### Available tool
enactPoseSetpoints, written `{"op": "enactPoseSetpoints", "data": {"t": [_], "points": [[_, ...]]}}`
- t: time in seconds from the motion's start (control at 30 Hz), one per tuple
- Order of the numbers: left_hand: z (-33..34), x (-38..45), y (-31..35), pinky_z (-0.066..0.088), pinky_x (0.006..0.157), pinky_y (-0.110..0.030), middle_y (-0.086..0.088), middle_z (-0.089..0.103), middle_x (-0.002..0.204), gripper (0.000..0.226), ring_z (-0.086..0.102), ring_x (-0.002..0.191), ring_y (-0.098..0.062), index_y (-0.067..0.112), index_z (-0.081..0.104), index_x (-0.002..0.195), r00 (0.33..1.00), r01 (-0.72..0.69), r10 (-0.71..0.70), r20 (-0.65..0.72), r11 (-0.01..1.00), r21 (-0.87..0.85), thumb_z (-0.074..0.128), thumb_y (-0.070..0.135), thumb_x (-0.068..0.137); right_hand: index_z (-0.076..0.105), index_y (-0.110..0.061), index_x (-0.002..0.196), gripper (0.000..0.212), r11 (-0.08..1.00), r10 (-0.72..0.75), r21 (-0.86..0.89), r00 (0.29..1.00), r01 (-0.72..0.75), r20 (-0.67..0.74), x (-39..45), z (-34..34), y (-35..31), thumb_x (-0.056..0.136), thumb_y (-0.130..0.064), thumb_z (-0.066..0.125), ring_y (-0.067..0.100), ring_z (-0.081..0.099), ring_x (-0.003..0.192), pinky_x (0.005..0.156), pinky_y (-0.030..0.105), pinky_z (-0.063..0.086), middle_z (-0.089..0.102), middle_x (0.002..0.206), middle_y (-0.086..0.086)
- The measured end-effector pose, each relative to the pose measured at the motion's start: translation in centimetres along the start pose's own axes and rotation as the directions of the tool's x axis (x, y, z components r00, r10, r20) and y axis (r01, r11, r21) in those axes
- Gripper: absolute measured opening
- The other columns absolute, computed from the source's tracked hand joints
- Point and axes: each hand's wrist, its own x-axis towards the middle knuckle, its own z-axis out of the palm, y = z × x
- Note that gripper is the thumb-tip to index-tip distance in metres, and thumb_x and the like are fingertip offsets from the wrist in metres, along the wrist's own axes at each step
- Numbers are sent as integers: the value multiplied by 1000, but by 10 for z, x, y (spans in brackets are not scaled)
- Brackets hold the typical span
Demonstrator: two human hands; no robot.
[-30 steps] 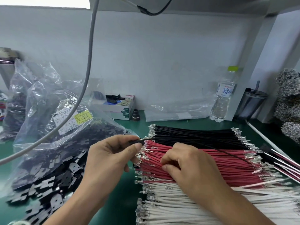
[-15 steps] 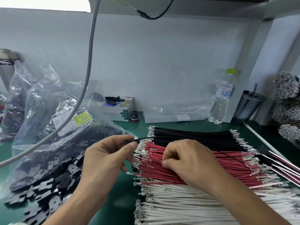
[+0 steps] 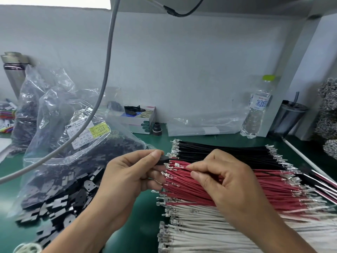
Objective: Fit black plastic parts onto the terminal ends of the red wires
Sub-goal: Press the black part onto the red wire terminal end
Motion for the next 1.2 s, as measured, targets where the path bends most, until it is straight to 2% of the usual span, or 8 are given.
{"op": "enactPoseSetpoints", "data": {"t": [0.2,0.43,0.57,0.7,0.8,0.9,1.03,1.2], "points": [[3,-3,-1,56,53,-26,-17,70,77,35,64,58,-18,2,80,98,993,60,-58,99,998,-18,77,28,75,79,-33,98,14,996,-80,-50,991,75,-107,-7,4,-3,90,-32,67,14,62,77,59,24,48,59,84,-13],[4,-2,-2,56,53,-24,-13,70,76,33,64,57,-16,2,80,99,988,105,-101,118,994,-31,76,26,76,78,-33,99,15,997,-78,-9,990,78,-114,-8,3,-6,93,-34,64,15,63,80,63,27,49,60,85,-12],[3,-2,-1,56,51,-24,-12,68,73,32,63,55,-16,0,79,97,983,122,-118,137,992,-26,76,26,78,79,-26,99,18,960,-215,-202,973,194,-87,-8,1,-9,95,-32,63,10,57,69,55,28,49,55,81,-14],[-1,-2,2,55,50,-24,-12,66,72,33,62,54,-17,-2,78,96,975,159,-164,150,986,50,78,25,78,77,-15,91,19,833,-380,-439,925,338,-8,-7,-2,-7,96,-25,62,14,49,65,43,33,45,52,77,-5],[-2,-1,2,56,50,-25,-14,67,74,31,63,54,-18,-4,78,97,965,196,-206,164,978,72,87,20,78,77,-14,95,11,838,-396,-423,918,344,-36,-8,-3,-4,93,-20,68,14,48,66,44,32,44,52,78,-4],[-3,-1,2,57,50,-26,-12,66,74,30,63,53,-17,-3,77,99,949,248,-241,203,969,-10,82,21,82,78,-13,99,13,849,-413,-387,908,360,-62,-9,-4,-3,93,-17,68,15,49,67,45,33,45,54,79,-3],[-1,-2,2,56,49,-25,-13,65,73,25,63,52,-16,2,79,97,933,305,-279,229,949,-86,73,22,85,77,-11,100,15,778,-475,-494,878,388,-59,-10,-5,-10,94,-12,64,18,48,67,41,33,42,54,80,0],[6,-6,-2,57,48,-25,-14,67,72,30,65,52,-17,0,79,96,945,281,-260,201,956,-83,77,24,79,76,-10,96,13,759,-492,-527,867,383,-79,-12,2,-10,95,-12,63,17,48,66,40,33,42,55,79,-1]]}}
